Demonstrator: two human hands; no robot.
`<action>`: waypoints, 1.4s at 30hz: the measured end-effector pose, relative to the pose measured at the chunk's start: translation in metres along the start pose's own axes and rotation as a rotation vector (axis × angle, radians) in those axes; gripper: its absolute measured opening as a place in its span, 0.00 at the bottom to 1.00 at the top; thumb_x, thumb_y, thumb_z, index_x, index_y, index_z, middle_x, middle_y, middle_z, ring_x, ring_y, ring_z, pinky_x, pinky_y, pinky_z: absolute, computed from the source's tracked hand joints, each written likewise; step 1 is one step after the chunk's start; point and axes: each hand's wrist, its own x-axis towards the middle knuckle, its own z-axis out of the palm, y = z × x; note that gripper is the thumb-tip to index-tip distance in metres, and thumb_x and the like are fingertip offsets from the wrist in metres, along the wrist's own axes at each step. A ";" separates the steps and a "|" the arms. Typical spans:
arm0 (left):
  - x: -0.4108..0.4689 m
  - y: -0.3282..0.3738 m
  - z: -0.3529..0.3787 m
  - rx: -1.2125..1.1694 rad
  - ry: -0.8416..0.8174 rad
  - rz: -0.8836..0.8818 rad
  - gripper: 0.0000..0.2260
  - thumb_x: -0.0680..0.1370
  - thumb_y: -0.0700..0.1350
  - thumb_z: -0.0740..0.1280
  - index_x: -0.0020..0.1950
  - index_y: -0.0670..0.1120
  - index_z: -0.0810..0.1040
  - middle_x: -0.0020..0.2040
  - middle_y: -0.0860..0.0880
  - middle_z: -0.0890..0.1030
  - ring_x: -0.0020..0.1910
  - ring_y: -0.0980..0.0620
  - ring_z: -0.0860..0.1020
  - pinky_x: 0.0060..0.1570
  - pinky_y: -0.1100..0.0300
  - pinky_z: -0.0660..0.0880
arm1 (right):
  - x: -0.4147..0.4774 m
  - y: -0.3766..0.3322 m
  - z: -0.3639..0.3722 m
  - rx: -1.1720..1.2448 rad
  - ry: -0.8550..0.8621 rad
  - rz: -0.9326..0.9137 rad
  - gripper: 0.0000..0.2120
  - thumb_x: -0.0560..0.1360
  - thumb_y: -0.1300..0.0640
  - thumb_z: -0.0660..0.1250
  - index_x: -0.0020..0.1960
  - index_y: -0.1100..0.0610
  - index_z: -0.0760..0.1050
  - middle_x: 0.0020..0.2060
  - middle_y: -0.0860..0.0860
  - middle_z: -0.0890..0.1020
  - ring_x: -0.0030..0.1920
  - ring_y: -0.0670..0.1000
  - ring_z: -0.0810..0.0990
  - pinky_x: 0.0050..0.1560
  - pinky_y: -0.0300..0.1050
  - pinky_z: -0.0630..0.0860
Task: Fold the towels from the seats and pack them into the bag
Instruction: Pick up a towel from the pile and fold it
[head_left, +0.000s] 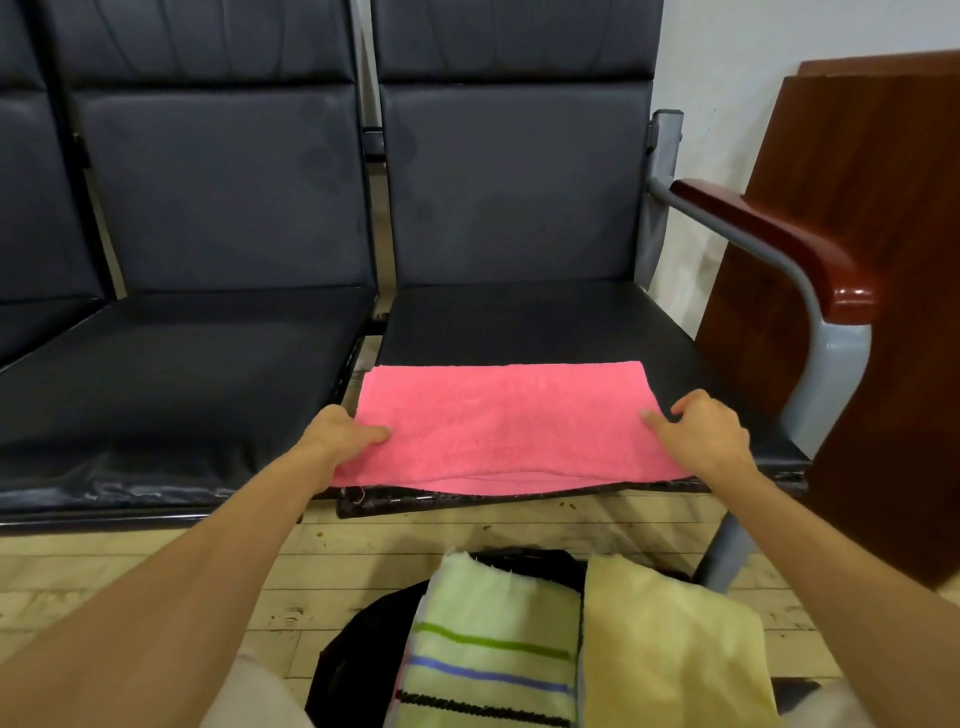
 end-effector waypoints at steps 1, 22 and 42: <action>0.000 0.002 0.000 0.026 -0.013 0.012 0.11 0.77 0.48 0.68 0.50 0.41 0.72 0.46 0.48 0.72 0.49 0.47 0.72 0.40 0.57 0.68 | 0.002 -0.001 0.000 -0.072 -0.017 0.011 0.22 0.77 0.39 0.63 0.52 0.60 0.74 0.47 0.54 0.79 0.53 0.58 0.78 0.58 0.55 0.69; -0.046 0.043 -0.017 -0.929 -0.044 -0.013 0.12 0.78 0.42 0.64 0.61 0.42 0.75 0.49 0.44 0.81 0.41 0.49 0.79 0.34 0.58 0.76 | -0.013 -0.024 -0.006 1.003 -0.453 0.403 0.23 0.75 0.53 0.71 0.65 0.61 0.69 0.53 0.58 0.80 0.50 0.58 0.80 0.40 0.51 0.76; -0.079 0.150 0.148 0.095 -0.279 0.424 0.14 0.81 0.48 0.58 0.57 0.41 0.77 0.56 0.42 0.80 0.54 0.44 0.77 0.48 0.57 0.71 | -0.006 -0.016 0.001 1.245 -0.502 0.407 0.12 0.82 0.59 0.56 0.54 0.62 0.77 0.54 0.59 0.81 0.45 0.56 0.78 0.42 0.47 0.75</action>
